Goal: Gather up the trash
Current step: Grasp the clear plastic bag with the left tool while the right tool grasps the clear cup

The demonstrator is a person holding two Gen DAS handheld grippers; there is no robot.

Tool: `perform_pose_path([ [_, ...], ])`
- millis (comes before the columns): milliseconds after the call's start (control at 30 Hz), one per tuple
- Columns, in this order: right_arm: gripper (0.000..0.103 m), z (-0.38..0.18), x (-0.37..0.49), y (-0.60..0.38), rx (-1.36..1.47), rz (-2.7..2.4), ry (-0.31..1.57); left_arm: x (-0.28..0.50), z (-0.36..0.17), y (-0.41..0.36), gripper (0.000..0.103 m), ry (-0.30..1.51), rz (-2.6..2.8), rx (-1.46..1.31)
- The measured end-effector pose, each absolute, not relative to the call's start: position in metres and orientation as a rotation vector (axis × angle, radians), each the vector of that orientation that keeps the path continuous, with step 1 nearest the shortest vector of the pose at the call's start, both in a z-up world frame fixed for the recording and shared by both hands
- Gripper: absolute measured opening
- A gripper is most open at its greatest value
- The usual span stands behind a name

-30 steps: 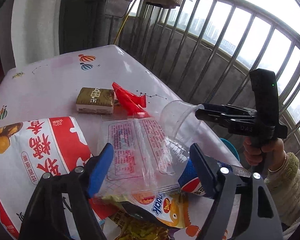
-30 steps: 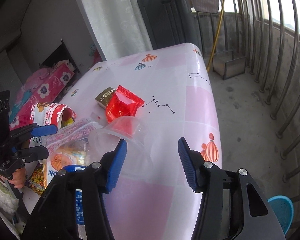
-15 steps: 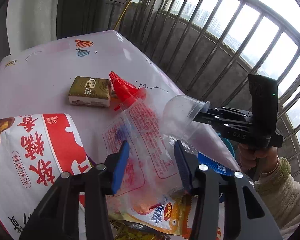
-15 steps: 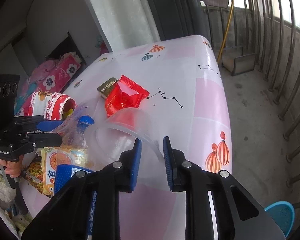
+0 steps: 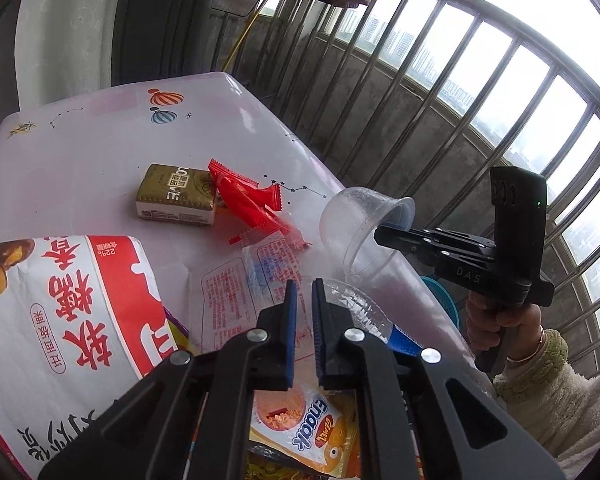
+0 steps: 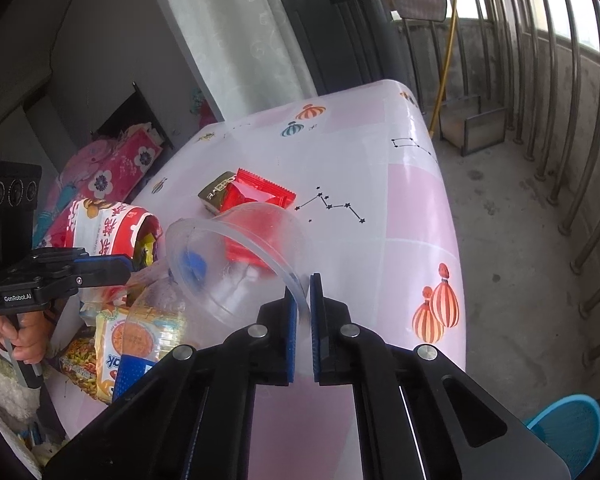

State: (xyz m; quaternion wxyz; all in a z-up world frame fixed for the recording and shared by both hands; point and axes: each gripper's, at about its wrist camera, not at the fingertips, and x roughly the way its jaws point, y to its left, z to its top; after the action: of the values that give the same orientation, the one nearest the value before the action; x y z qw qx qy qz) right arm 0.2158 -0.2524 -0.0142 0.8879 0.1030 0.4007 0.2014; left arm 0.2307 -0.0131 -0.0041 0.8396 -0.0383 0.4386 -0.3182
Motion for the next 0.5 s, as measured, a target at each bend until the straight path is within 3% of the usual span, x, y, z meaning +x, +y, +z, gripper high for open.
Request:
perform_pose_path([
  [500, 0.004, 0.007, 0.207, -0.267, 0.323, 0.393, 0.746, 0.219, 0.037, 0.01, 0.0, 0.772, -0.655, -0.135],
])
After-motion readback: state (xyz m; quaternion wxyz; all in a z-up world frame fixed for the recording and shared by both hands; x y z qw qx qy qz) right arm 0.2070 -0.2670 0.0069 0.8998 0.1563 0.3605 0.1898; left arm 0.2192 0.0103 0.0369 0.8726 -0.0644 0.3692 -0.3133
